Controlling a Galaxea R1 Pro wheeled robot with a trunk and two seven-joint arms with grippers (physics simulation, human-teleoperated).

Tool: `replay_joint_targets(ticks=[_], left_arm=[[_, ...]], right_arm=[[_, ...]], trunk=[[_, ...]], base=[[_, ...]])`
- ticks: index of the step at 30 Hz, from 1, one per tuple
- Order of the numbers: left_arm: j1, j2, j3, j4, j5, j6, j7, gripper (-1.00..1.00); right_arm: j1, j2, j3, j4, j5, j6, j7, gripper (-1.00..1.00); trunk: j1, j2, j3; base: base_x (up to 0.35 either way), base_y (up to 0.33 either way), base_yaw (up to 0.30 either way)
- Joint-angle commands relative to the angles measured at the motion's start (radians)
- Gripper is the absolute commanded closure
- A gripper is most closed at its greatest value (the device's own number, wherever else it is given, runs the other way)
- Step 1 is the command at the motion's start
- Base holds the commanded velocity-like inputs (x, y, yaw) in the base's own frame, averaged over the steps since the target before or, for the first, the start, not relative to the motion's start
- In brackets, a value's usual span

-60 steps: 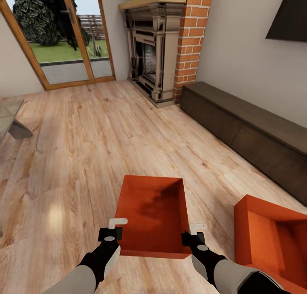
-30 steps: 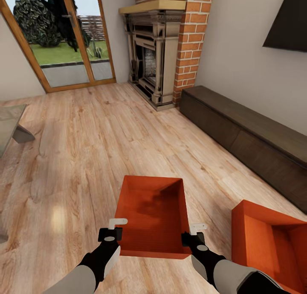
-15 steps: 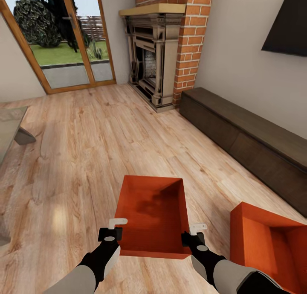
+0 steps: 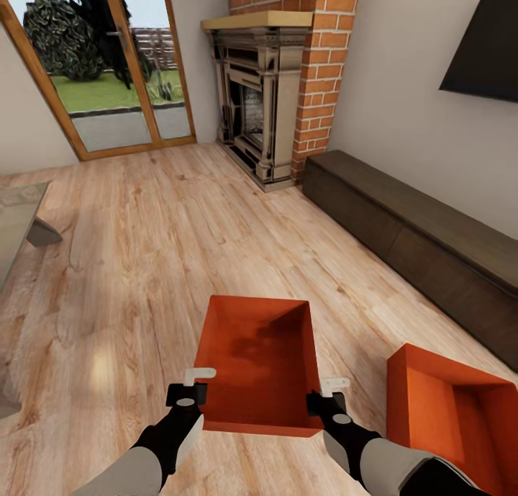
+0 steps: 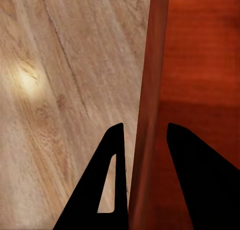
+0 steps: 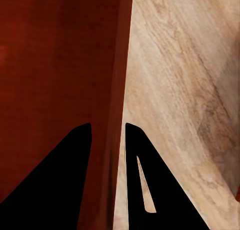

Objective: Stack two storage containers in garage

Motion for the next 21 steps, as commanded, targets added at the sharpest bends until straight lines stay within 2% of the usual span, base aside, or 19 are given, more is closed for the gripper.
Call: replay_joint_targets(ticks=[1,4,7,13,21], left_arm=[[0.000,0.000,-0.011,0.001,0.002,0.006,0.008,1.00],[0.000,0.000,-0.009,0.001,-0.005,0.005,0.007,1.00],[0.001,0.002,-0.009,0.001,-0.004,0.003,0.007,1.00],[0.001,0.002,-0.009,0.002,0.001,0.002,0.007,1.00],[0.001,0.002,-0.008,0.002,-0.007,0.002,0.007,1.00]], right_arm=[[-0.001,0.002,0.014,0.001,-0.014,-0.007,-0.007,1.00],[-0.001,0.003,0.009,0.001,-0.009,-0.007,-0.007,1.00],[-0.001,0.004,0.027,0.001,-0.027,-0.006,-0.006,1.00],[-0.001,0.004,0.027,0.001,-0.028,-0.007,-0.007,1.00],[-0.001,0.005,0.027,0.001,-0.027,-0.012,-0.013,1.00]], trunk=[[0.000,0.000,-0.001],[0.000,0.000,-0.001],[0.000,0.000,-0.001],[0.000,0.000,0.000],[0.000,0.000,0.010]], base=[[0.000,0.000,0.000],[0.000,0.000,0.000],[0.000,0.000,0.000],[0.000,0.000,0.000],[0.000,0.000,0.000]])
